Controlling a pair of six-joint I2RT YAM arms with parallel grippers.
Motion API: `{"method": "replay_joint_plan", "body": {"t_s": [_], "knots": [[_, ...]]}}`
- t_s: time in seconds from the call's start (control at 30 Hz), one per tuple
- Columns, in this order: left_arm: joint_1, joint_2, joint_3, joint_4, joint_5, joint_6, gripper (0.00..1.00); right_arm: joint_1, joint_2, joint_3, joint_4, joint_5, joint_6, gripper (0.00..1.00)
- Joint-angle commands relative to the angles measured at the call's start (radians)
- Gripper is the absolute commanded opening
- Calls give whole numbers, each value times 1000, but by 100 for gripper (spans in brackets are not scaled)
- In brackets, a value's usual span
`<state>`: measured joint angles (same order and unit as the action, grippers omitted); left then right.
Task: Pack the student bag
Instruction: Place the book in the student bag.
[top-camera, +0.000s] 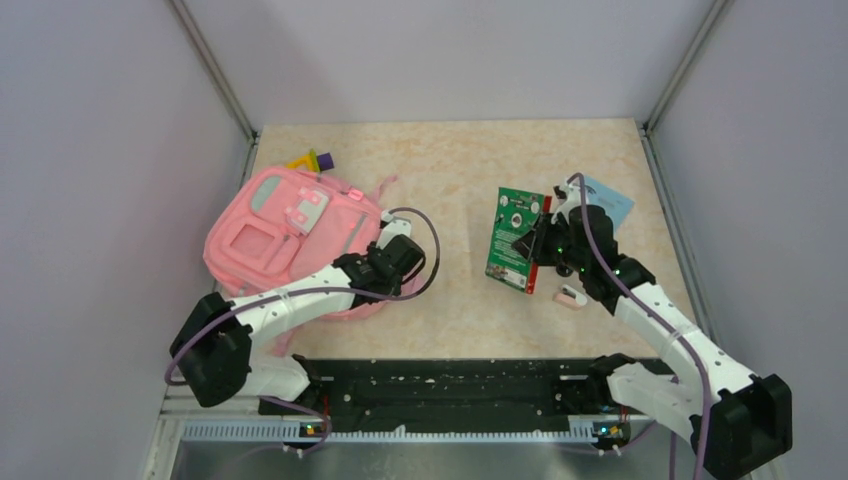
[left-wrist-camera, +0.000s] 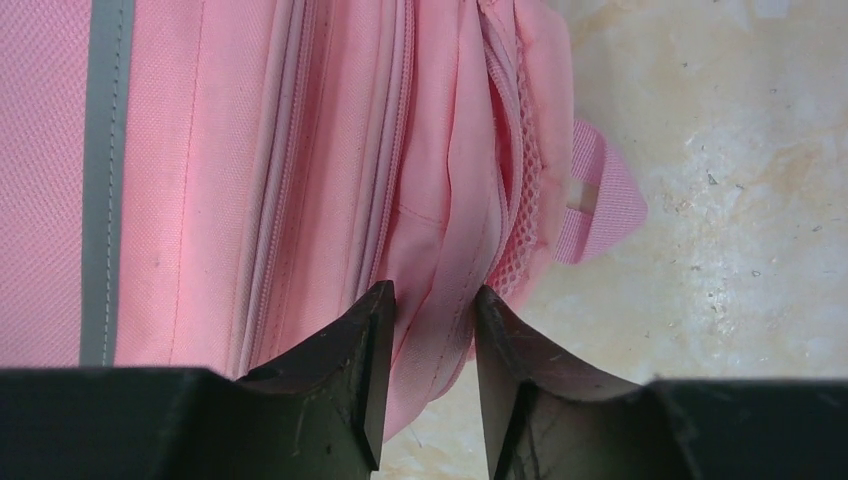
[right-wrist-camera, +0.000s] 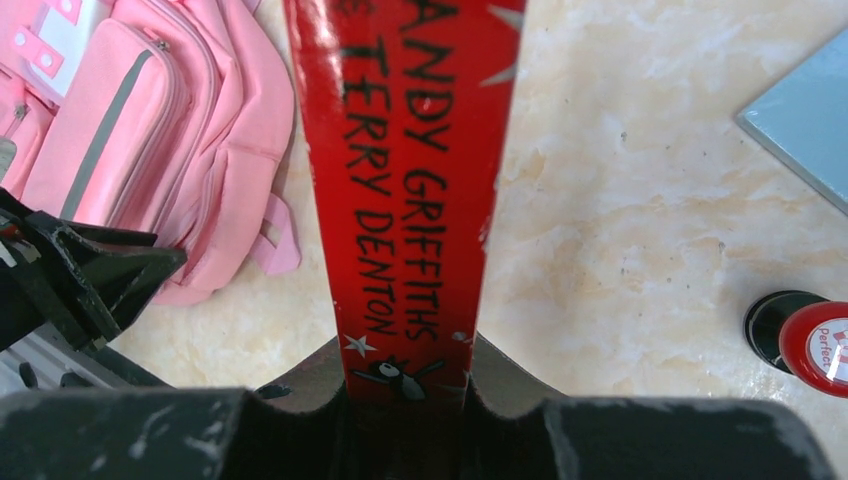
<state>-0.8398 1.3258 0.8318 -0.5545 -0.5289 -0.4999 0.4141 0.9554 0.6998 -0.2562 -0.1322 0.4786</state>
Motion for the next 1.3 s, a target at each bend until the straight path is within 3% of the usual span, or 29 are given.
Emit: {"method": "replay_joint_plan", "body": {"t_s": [0.0,0.4,0.47,0.57,0.6,0.87,0.97,1.13,1.27], "knots": [[-1,4,50,-19,-61,0,38,-3,-47,36,37,-2,-11,0],[2,-30,56,-43,-156,2,28,-3,-48,55,22,-7,-21,0],[2,-28,50,-41,-156,1,23,-2,-49,56,22,-8,-19,0],[1,-30,53,-36,-159,6,2,-3,-49,56,22,-15,-14,0],[2,-39,59,-37,-160,8,0,-3,-48,55,22,-20,-10,0],[9,-263,160,47,-125,157,0,5,-33,8,146,-220,150,0],[45,-288,249,-16,-64,202,0,40,0,-17,252,-295,244,0],[96,-294,363,-130,-28,295,0,166,77,13,388,-316,334,0],[138,-329,361,-109,-33,357,0,277,202,92,435,-325,359,0]]}}
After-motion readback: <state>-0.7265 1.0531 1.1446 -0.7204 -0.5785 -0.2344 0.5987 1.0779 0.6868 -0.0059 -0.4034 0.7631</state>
